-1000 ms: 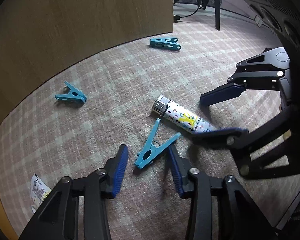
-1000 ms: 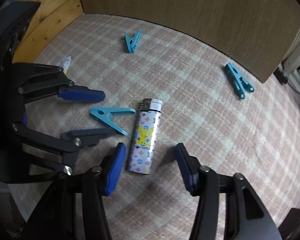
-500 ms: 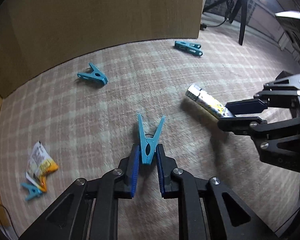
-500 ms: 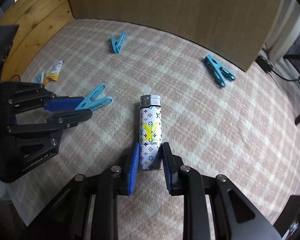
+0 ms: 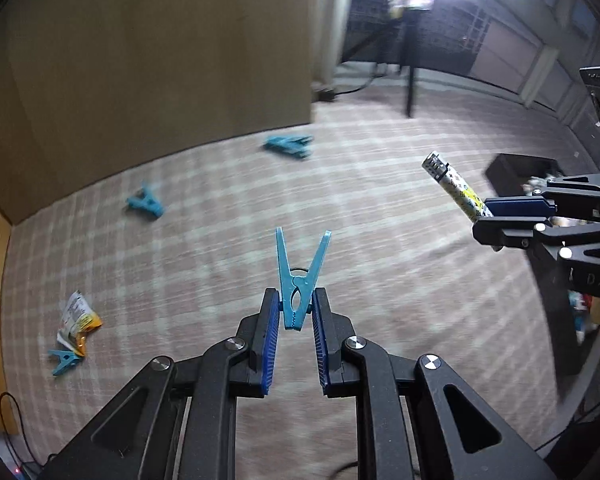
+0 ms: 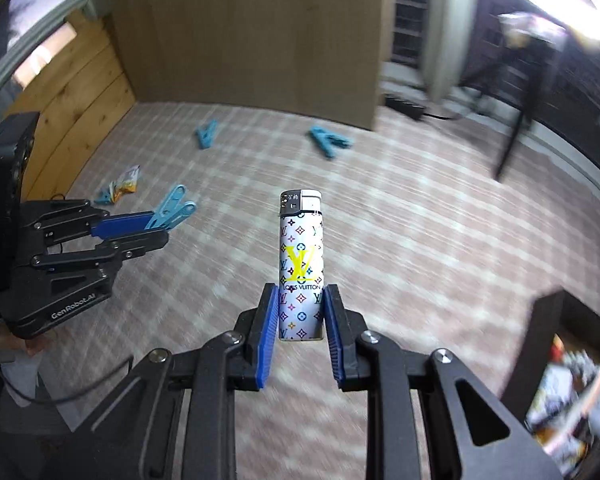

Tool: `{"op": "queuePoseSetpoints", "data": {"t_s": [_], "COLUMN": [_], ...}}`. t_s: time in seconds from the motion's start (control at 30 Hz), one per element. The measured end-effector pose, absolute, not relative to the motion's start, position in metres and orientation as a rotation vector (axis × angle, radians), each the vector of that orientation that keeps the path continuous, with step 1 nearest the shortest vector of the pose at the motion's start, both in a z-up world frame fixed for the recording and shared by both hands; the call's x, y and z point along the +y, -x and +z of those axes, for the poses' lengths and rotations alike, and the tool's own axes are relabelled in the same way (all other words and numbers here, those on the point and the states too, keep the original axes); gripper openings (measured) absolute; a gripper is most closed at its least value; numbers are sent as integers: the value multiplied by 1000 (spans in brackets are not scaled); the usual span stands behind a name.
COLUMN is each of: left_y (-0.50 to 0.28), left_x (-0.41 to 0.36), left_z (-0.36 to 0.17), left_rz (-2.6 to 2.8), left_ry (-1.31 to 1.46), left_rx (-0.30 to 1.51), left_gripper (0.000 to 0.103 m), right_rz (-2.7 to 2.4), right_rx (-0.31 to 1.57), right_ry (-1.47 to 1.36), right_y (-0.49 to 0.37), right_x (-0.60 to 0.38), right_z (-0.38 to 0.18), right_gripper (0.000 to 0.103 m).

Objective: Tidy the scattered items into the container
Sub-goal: 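Grasp the patterned lighter with the right tool while the left tool grasps a teal clothespin, then carry the lighter and teal clothespin over the box with both tools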

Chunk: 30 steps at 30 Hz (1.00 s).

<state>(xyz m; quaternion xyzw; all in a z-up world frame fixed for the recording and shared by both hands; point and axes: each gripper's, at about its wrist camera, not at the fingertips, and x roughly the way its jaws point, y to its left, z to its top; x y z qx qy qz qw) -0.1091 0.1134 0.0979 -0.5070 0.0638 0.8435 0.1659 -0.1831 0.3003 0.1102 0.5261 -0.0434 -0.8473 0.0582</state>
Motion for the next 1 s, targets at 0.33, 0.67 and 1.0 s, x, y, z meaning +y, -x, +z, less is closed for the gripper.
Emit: {"op": "queuePoseSetpoints", "data": {"t_s": [0.33, 0.67, 1.0], "left_y": [69, 36, 18], "left_x": [220, 347, 465], "left_z": [136, 154, 162], "left_rz": [2261, 2074, 1938], "left_ry": [1305, 1188, 1120], "left_rx": [261, 341, 393], "left_gripper": [15, 15, 15], "right_rz": [-2779, -2973, -3038], "right_rx": [-341, -651, -837], "right_ry": [-1575, -1684, -1828], "right_y": [62, -80, -180], "right_x": [401, 512, 566], "right_z": [156, 162, 147], "right_gripper": [22, 22, 22]}}
